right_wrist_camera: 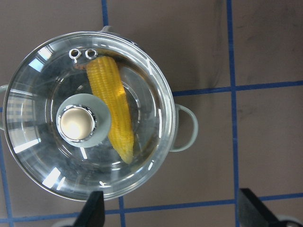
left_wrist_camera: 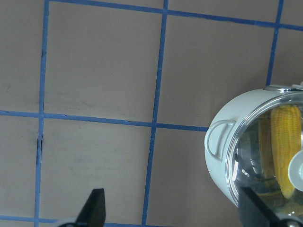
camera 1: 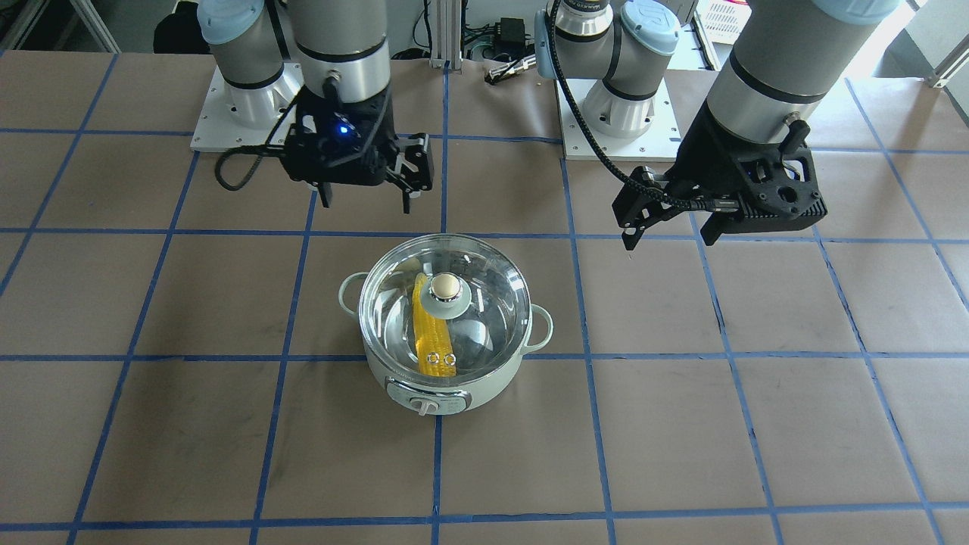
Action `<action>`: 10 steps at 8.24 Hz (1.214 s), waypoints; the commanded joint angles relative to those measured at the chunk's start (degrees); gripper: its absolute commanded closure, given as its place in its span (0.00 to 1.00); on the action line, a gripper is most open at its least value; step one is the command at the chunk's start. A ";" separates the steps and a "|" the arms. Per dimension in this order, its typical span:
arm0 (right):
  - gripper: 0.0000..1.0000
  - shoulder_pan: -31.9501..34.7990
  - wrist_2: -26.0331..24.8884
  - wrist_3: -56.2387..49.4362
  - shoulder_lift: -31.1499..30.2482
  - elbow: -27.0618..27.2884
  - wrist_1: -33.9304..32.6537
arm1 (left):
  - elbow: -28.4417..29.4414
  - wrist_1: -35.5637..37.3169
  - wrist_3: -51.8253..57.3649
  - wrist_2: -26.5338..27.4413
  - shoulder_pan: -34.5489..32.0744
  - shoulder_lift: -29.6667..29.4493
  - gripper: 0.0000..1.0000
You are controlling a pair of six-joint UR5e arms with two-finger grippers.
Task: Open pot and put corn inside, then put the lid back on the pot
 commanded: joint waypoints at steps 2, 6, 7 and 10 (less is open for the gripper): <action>0.00 -16.47 1.18 -22.06 -5.87 -0.41 8.82 | 0.10 0.00 -0.01 0.00 0.00 -0.09 0.00; 0.00 -16.50 0.56 -22.73 -5.79 0.03 8.75 | 0.10 0.61 -0.10 0.00 0.00 -0.09 0.00; 0.00 -16.50 0.65 -22.73 -5.79 0.11 8.75 | 0.10 0.79 -0.01 0.00 0.00 0.17 0.00; 0.00 -16.50 1.00 -23.52 -5.53 0.20 9.01 | 0.10 0.79 -0.01 0.09 0.00 0.18 0.00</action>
